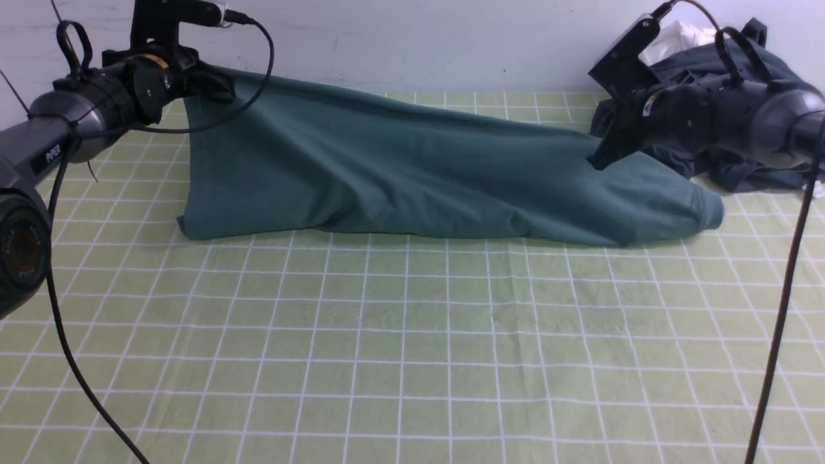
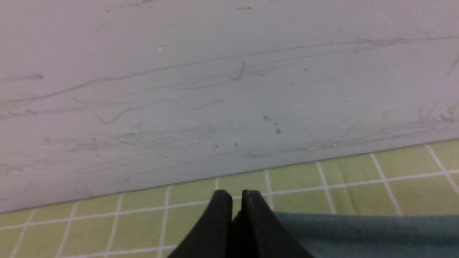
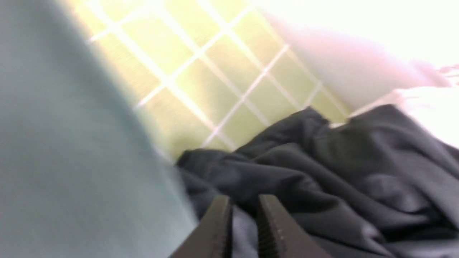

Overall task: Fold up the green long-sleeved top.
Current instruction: Use both arms to drag the lower edge of the fabric forward and fold it over the upper edge

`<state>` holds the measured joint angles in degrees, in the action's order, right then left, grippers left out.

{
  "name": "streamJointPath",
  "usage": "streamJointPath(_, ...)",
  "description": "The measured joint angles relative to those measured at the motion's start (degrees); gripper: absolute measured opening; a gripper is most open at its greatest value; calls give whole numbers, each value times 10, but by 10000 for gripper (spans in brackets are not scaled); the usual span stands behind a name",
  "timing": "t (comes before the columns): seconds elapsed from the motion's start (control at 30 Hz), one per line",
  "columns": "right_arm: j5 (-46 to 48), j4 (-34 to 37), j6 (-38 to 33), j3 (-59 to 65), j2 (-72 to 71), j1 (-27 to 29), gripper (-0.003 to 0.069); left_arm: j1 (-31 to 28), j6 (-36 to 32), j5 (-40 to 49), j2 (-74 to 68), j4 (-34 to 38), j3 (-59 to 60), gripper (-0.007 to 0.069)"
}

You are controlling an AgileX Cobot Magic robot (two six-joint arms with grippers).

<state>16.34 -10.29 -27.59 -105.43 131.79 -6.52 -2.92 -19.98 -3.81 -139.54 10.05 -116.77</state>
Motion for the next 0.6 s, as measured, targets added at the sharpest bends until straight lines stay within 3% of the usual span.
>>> streamJointPath(0.17, 14, 0, 25, 0, -3, 1, 260, -7, -20, 3, -4, -1, 0, 135)
streamJointPath(0.2, 49, 3, 29, 0, -11, 0, 294, -10, -20, 29, -1, -3, -1, 225)
streamJointPath(0.3, 125, 23, 36, 0, -36, -3, 307, -16, -20, 117, 8, -3, -8, 353)
streamJointPath(0.43, 246, 65, 48, 0, -76, -7, 264, -22, -19, 315, 39, 7, -38, 450)
streamJointPath(0.5, 306, 98, 50, -1, -84, -7, 199, -22, -14, 435, 61, 30, -61, 448)
streamJointPath(0.53, 310, 103, 50, -1, -84, -7, 192, -22, -13, 446, 63, 33, -63, 448)
streamJointPath(0.6, 337, 139, 50, -1, -73, -7, 119, -18, -6, 571, 79, 84, -76, 398)
